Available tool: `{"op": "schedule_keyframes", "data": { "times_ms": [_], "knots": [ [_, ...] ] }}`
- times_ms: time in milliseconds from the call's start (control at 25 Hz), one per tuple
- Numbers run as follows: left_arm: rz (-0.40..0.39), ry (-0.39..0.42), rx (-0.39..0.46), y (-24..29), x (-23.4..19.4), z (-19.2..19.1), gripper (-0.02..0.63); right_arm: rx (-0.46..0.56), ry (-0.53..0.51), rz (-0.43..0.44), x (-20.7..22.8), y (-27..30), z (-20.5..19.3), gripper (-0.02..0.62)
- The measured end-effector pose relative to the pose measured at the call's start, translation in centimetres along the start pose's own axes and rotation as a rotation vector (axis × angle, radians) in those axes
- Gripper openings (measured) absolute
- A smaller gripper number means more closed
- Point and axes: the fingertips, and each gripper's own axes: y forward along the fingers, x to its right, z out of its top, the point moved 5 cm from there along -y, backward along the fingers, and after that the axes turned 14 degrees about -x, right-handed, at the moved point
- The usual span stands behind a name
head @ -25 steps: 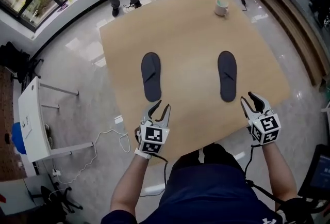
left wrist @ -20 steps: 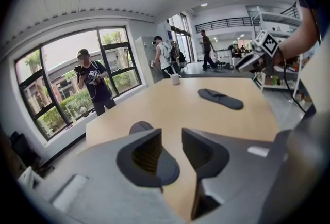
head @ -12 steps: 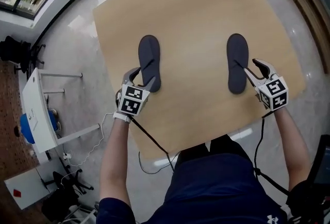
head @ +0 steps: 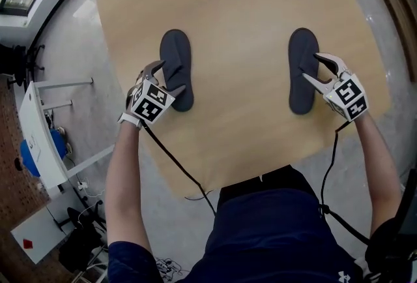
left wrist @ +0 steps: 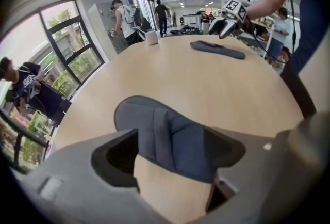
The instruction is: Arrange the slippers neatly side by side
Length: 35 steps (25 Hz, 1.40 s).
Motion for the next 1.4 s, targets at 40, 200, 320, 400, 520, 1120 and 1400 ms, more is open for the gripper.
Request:
{"op": "schedule_keyframes", "data": {
  "times_ms": [40,200,320,400,520,1120,1400],
  "knots": [
    [-0.018,0.003,0.005,0.0,-0.2,0.1,0.397,-0.014,-0.015,0.009,0.0,0.4,0.1,0.258],
    [-0.063,0.012,-0.013,0.8,0.1,0.1,0.397,-0.094,-0.095,0.048,-0.7,2.1,-0.5,0.267],
    [-0.08,-0.032,-0.013,1.1,0.4,0.3,0.394,-0.17,-0.158,0.074,-1.7,3.4,-1.7,0.268],
    [-0.098,-0.078,0.002,1.3,0.7,0.3,0.388,-0.189,-0.163,0.091,-2.3,4.2,-2.4,0.275],
    [-0.125,-0.125,0.025,1.4,1.8,0.3,0.382,-0.171,-0.141,0.098,-2.7,4.4,-2.6,0.275],
    [-0.115,-0.245,0.022,1.1,8.9,1.5,0.38,-0.164,-0.237,0.158,-5.7,4.8,-2.6,0.273],
    [-0.096,-0.35,0.015,0.8,12.2,2.3,0.38,-0.177,-0.33,0.166,-7.2,4.9,-1.7,0.275]
  ]
}}
